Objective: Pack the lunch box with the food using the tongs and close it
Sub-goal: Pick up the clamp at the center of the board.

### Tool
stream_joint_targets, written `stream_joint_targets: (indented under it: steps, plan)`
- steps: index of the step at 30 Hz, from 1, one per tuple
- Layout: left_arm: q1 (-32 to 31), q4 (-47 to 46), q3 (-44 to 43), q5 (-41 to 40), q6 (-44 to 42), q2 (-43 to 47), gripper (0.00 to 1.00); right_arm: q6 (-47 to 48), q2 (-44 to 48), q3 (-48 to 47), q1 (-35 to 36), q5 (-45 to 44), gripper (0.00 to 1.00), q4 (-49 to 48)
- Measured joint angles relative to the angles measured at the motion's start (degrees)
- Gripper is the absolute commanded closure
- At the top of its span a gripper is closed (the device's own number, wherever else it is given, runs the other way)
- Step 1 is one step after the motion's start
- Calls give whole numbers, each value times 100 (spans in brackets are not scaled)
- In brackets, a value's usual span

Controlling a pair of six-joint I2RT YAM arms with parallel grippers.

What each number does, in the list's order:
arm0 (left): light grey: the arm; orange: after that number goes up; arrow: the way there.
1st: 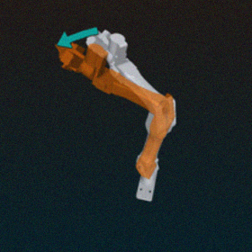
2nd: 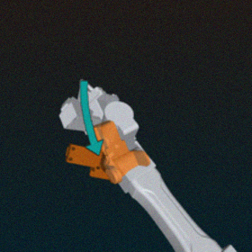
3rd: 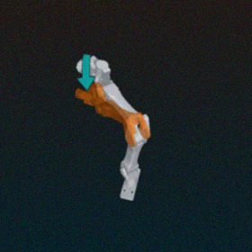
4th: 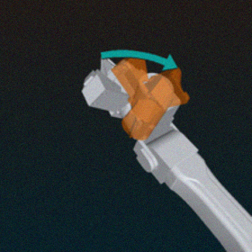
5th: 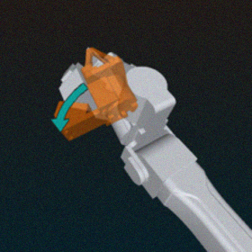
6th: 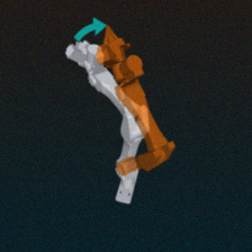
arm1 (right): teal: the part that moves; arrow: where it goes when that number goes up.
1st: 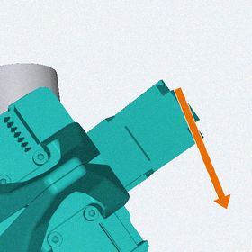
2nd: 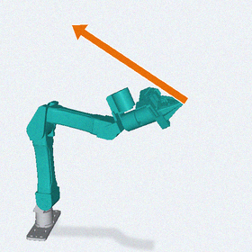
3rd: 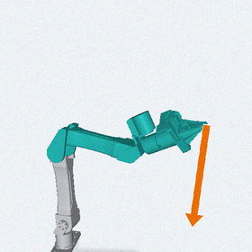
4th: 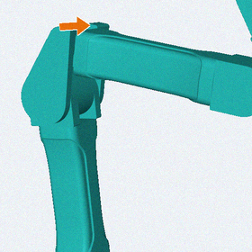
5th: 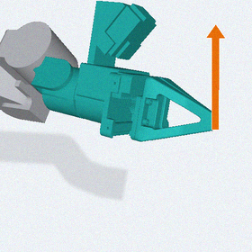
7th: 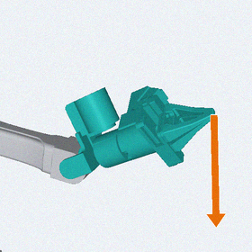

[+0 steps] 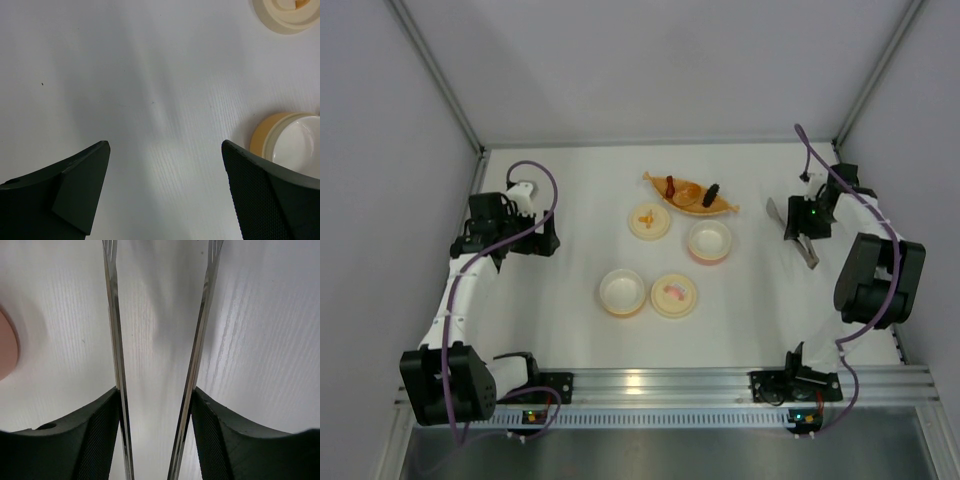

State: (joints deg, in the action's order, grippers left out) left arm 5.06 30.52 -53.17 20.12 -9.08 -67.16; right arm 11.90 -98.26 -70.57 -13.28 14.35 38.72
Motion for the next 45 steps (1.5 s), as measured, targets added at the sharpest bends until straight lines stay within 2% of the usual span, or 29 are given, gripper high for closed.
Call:
stream_joint_targets:
  steps: [11, 25, 34, 39, 45]
  plan:
    - [0, 11, -22, -2, 0, 0, 2, 66, 153, -160, -2, 79, 52, 507]
    - [0, 81, -42, 9, 15, 0, 2, 245, 1263, -533, -2, 216, 54, 970]
    - [0, 96, -122, 70, 70, 0, 2, -68, 1757, -802, 31, 824, 54, 1231]
    - [0, 103, -129, 105, 111, 0, 2, -531, 1825, -979, 417, 881, 57, 1152]
    - [0, 111, -146, 103, 179, 0, 2, -1165, 1635, -1115, 1440, 409, 66, 992]
